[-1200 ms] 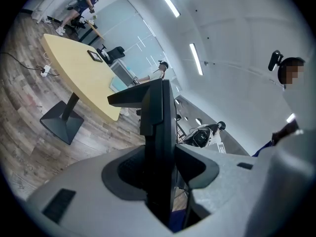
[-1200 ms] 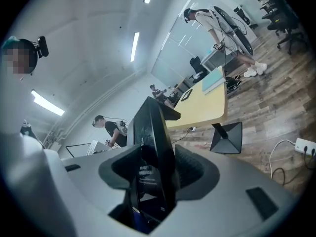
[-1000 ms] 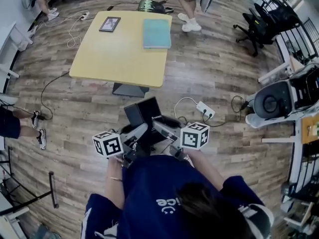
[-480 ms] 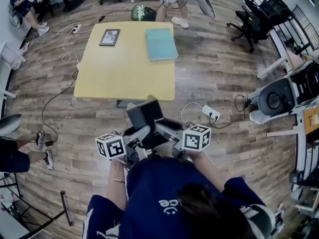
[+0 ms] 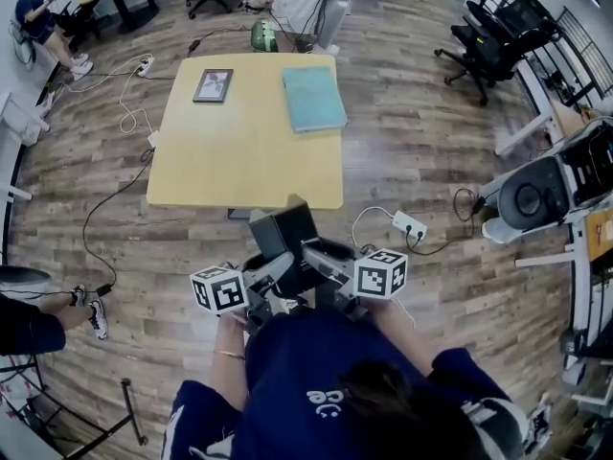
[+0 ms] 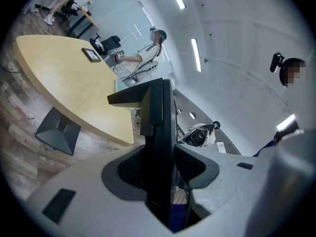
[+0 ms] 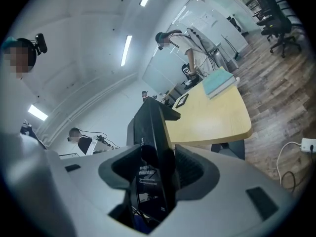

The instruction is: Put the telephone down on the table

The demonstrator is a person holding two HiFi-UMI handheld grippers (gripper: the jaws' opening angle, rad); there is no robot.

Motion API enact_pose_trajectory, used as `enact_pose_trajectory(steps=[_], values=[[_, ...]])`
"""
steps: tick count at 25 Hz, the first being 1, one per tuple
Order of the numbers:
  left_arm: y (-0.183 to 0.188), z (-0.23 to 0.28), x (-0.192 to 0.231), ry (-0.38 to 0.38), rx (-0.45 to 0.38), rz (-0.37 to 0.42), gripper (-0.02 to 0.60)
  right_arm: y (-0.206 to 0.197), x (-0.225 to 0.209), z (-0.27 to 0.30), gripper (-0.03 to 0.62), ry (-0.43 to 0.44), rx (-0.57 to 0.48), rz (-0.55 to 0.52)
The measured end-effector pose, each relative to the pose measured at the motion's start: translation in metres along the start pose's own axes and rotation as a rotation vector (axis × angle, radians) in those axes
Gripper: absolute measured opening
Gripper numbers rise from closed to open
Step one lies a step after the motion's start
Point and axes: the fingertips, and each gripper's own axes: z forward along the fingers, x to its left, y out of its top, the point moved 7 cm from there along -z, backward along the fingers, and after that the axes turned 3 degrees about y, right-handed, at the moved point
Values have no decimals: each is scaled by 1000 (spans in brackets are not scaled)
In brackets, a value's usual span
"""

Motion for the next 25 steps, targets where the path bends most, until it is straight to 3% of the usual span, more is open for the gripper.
enact_pose_trajectory(steps=[9, 19, 25], values=[[29, 16, 26, 74, -64, -35, 190, 34, -32, 37, 222, 67, 78, 5], [99, 65, 52, 135, -136, -78, 190, 116, -81, 83, 221, 124, 166, 5], [152, 101, 66, 169, -157, -60, 190, 172, -112, 110, 221, 160, 168, 2]])
